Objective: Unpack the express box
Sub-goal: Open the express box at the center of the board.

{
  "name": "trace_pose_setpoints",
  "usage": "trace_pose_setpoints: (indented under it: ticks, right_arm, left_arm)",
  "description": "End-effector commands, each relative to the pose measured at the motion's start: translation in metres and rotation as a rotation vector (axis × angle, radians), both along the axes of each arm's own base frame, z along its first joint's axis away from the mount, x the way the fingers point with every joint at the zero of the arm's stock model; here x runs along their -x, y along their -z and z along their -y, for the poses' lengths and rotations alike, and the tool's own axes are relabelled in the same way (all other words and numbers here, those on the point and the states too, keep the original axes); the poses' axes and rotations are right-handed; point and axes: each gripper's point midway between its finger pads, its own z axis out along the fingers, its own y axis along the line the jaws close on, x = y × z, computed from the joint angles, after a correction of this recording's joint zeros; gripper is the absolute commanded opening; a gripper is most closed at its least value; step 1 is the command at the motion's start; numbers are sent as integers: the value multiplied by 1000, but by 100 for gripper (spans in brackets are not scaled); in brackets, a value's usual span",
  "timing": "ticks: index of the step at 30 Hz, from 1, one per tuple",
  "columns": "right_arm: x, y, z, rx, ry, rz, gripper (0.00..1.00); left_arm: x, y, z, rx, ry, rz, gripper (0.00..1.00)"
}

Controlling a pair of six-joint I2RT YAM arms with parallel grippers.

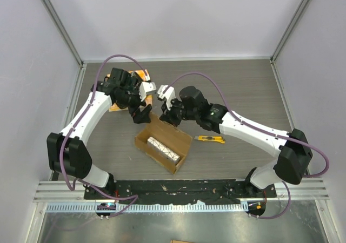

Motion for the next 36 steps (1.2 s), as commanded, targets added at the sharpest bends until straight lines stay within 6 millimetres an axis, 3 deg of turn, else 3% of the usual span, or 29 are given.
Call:
trace_pose_setpoints:
  ticks: [1, 3, 5, 11, 14, 20, 23, 26, 28, 32, 36]
  right_arm:
    - [0, -42, -14, -66, -52, 81, 1]
    - [3, -43, -17, -64, -61, 86, 1]
    - [3, -43, -17, -59, -58, 96, 1]
    - [4, -57, -19, -89, -62, 158, 1]
    - [2, -63, -21, -84, -72, 161, 1]
    - [5, -61, -23, -81, -88, 151, 1]
    - [7, -59, -24, -89, -91, 150, 1]
    - [5, -57, -25, -93, -88, 150, 1]
    - [5, -58, -26, -98, -89, 152, 1]
    - [5, -61, -28, -104, -92, 159, 1]
    - [6, -67, -29, -116, -98, 161, 1]
  left_arm:
    - [0, -38, 13, 77, 107, 103, 100]
    - [7, -42, 15, 94, 150, 99, 100]
    - [27, -46, 19, 131, 241, 56, 100]
    - [78, -25, 20, 132, 413, -260, 96]
    - [86, -20, 21, 154, 462, -326, 100]
    - [84, -20, 22, 148, 477, -121, 100]
    - [86, -20, 20, 121, 483, -100, 100]
    - [92, -28, 20, 131, 499, -108, 85]
    - [97, -31, 21, 130, 511, -134, 69]
    - [99, -26, 21, 102, 522, -141, 52]
    - [97, -20, 19, 77, 505, -157, 4]
